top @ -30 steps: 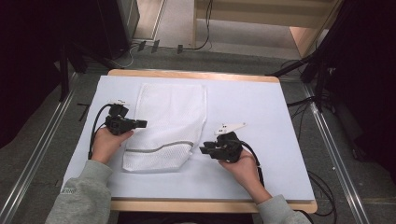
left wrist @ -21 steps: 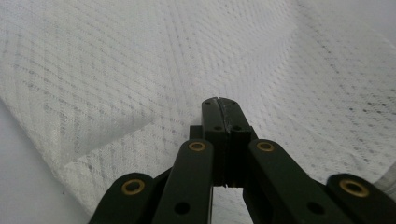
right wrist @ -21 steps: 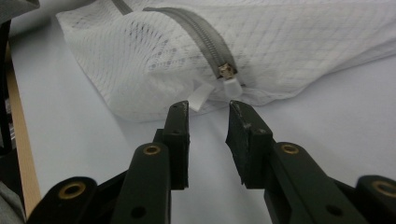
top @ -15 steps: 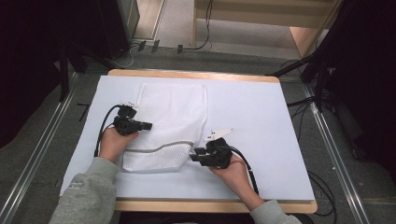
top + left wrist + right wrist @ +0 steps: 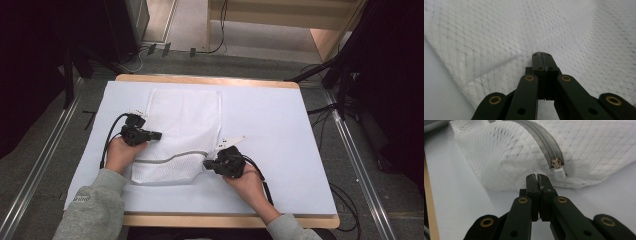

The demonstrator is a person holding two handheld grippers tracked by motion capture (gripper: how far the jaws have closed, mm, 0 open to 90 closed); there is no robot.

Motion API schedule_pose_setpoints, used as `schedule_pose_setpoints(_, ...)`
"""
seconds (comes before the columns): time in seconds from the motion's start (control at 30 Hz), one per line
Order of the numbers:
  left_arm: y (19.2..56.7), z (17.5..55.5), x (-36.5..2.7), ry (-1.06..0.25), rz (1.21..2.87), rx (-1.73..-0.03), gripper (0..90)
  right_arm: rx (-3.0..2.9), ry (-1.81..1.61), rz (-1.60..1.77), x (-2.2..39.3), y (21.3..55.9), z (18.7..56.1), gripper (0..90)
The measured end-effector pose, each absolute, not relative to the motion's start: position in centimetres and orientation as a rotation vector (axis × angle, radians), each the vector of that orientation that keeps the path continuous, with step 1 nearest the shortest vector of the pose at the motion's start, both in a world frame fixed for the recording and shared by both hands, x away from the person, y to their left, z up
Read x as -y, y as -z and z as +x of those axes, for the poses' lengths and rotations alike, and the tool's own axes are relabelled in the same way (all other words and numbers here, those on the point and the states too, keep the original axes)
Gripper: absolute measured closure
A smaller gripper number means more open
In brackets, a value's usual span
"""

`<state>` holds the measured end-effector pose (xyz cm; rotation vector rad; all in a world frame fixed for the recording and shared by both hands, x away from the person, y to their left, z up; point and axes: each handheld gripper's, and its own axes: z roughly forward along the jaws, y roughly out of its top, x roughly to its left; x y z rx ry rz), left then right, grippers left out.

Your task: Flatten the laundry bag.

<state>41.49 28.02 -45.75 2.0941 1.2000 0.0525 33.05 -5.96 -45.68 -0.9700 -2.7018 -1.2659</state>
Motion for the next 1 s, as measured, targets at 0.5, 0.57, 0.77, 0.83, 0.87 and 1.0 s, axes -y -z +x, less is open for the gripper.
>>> schedule_pose_setpoints(0.5,45.8,41.5,-28.1,-0.055,2.093,-1.198,90.0,2.717,1.252,-1.026,10.6,44.3,30.2,90.0)
schedule_pose_setpoints(0.57,45.8,41.5,-28.1,-0.055,2.095,-1.196,90.0,2.724,1.239,-1.037,11.0,44.3,29.8,90.0)
schedule_pose_setpoints(0.77,45.8,41.5,-28.2,-0.051,2.092,-1.197,90.0,2.731,1.216,-1.085,12.4,44.7,29.4,90.0)
schedule_pose_setpoints(0.83,45.8,41.5,-28.2,-0.053,2.094,-1.196,90.0,2.739,1.205,-1.106,12.9,44.8,29.3,90.0)
schedule_pose_setpoints(0.87,45.8,41.5,-28.3,-0.053,2.094,-1.196,90.0,2.744,1.203,-1.105,13.1,44.8,29.4,90.0)
schedule_pose_setpoints(1.0,45.8,41.5,-28.5,-0.049,2.087,-1.204,90.0,2.733,1.187,-1.142,13.9,45.1,29.4,90.0)
